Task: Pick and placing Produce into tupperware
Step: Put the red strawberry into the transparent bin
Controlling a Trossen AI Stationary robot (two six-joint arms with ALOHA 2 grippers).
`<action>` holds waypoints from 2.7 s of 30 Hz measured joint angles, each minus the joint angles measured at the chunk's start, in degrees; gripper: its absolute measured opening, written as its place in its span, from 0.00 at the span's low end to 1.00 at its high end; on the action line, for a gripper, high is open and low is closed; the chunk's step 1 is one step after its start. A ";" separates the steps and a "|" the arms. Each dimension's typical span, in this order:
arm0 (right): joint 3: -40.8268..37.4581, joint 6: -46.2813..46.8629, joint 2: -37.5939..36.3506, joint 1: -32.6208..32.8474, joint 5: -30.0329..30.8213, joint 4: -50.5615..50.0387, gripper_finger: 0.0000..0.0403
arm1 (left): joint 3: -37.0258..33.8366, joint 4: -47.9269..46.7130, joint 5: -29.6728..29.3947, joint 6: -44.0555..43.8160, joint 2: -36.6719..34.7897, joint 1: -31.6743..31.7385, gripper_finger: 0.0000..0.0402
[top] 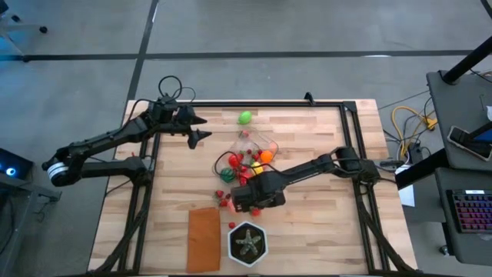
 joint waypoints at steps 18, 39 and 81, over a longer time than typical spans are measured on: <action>-0.58 -13.44 0.08 0.94 1.07 3.25 0.74 | -0.02 -0.06 0.00 0.02 0.00 -0.09 0.74; -3.95 -17.31 0.14 0.88 1.50 6.89 0.72 | -0.04 -0.04 0.00 0.04 0.02 -0.09 0.74; -3.92 -11.46 -0.94 0.74 0.99 6.83 0.53 | -0.04 -0.02 -0.02 0.07 0.02 -0.09 0.74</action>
